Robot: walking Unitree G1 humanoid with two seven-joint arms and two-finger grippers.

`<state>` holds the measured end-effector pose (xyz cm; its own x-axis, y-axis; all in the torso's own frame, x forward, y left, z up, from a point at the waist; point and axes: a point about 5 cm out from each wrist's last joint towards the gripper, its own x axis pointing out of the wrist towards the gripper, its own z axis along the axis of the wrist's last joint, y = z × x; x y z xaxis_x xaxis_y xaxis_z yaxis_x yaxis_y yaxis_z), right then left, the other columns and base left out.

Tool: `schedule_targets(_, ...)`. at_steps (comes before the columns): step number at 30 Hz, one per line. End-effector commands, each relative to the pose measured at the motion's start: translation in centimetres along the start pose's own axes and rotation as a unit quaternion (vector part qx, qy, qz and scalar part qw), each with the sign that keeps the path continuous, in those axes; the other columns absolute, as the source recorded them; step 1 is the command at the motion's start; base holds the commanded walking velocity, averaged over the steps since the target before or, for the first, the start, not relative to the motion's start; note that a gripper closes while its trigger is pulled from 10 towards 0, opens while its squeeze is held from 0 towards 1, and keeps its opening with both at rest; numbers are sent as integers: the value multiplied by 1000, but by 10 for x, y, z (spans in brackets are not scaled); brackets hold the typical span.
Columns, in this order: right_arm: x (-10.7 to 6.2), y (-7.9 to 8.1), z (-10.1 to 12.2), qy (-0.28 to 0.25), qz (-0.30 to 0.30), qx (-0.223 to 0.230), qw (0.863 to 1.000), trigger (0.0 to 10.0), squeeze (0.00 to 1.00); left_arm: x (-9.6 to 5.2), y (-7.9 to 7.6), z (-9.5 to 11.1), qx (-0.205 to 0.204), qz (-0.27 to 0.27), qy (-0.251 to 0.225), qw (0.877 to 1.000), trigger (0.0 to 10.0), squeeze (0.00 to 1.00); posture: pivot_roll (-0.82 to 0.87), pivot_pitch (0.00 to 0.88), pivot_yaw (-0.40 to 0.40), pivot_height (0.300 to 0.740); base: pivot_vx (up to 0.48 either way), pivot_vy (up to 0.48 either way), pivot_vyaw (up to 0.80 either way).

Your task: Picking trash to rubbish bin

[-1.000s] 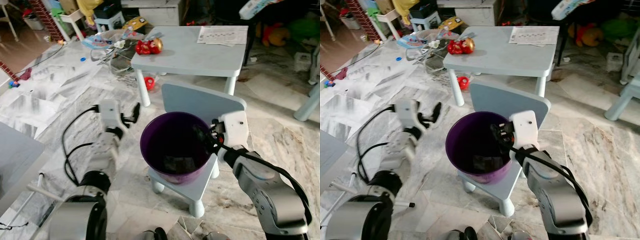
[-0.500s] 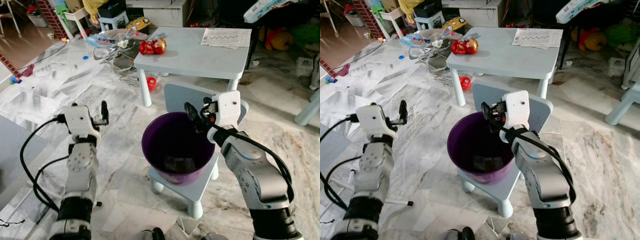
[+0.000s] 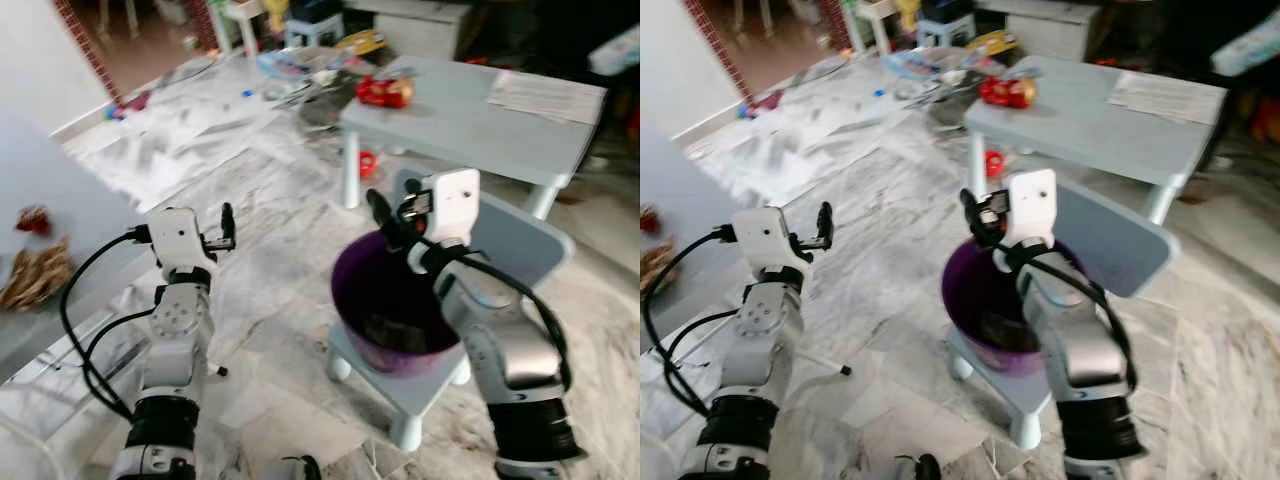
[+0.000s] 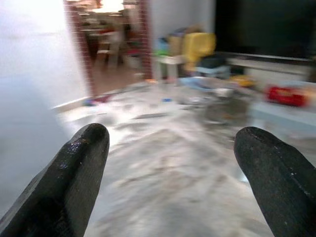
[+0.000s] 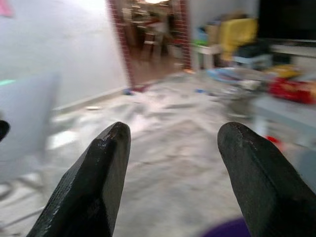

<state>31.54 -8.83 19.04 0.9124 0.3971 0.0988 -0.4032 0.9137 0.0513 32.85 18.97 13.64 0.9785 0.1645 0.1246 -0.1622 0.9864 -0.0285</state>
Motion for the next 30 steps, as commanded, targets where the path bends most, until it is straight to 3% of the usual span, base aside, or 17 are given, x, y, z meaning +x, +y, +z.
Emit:
schedule_targets(1, 1, -4, 3, -7, -2, -2, 1000, 10000, 0, -1, 2, 2, -2, 9, 1, 1000, 10000, 0, -70, 74, 129, 740, 0, 0, 0)
schedule_targets(24, 2, -4, 1, -13, 5, -3, 1000, 10000, 0, -1, 2, 0, 4, 10, 19, 1000, 10000, 0, -64, 70, 121, 740, 0, 135, 0)
schedule_targets(30, 2, -3, 1, -15, 12, -6, 1000, 10000, 0, -1, -3, 3, -4, 4, 14, 1000, 10000, 0, -63, 71, 120, 740, 0, 0, 775)
